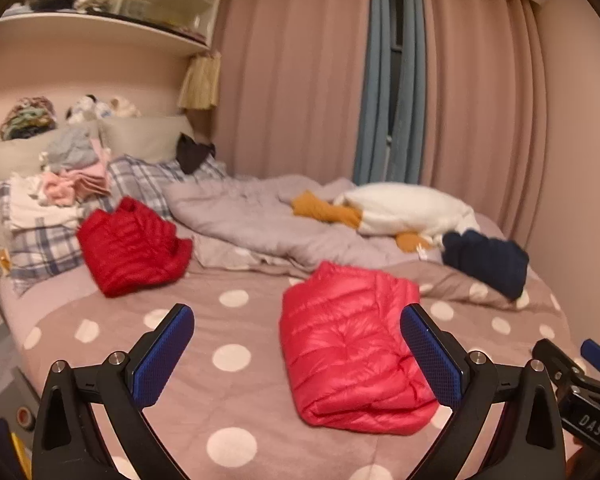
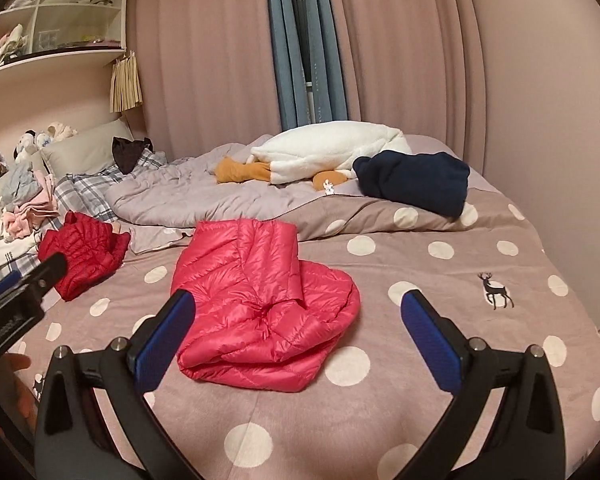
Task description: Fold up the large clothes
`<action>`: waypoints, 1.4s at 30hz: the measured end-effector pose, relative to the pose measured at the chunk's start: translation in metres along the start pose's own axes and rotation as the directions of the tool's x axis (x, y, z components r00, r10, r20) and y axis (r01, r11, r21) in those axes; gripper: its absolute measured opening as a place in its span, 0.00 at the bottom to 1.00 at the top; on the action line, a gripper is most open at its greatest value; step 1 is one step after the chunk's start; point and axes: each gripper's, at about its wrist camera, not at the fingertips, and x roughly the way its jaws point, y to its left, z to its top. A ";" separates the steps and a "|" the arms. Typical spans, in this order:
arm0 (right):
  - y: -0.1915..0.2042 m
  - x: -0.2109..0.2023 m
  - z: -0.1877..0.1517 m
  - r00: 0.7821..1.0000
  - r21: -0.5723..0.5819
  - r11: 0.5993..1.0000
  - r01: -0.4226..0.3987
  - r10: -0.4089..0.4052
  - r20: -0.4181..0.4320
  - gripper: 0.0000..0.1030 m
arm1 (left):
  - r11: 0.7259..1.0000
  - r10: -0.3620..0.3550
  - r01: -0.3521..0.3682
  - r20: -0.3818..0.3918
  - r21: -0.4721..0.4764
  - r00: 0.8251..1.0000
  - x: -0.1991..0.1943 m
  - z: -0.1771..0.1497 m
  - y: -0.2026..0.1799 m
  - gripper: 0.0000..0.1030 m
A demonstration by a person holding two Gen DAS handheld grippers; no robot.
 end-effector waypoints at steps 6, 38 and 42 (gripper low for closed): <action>0.002 -0.021 -0.001 0.998 0.017 0.998 -0.063 0.062 0.012 1.00 | 0.997 0.050 -0.050 0.013 -0.060 0.999 -0.022 0.007 0.006 0.99; -0.019 -0.079 -0.016 0.992 0.044 0.995 -0.087 0.083 0.098 1.00 | 0.999 0.040 -0.039 0.052 -0.009 0.998 -0.069 0.004 -0.003 0.99; -0.017 -0.079 -0.016 0.993 0.046 0.996 -0.081 0.077 0.084 1.00 | 1.000 0.023 -0.023 0.053 -0.002 0.998 -0.069 0.003 -0.003 0.99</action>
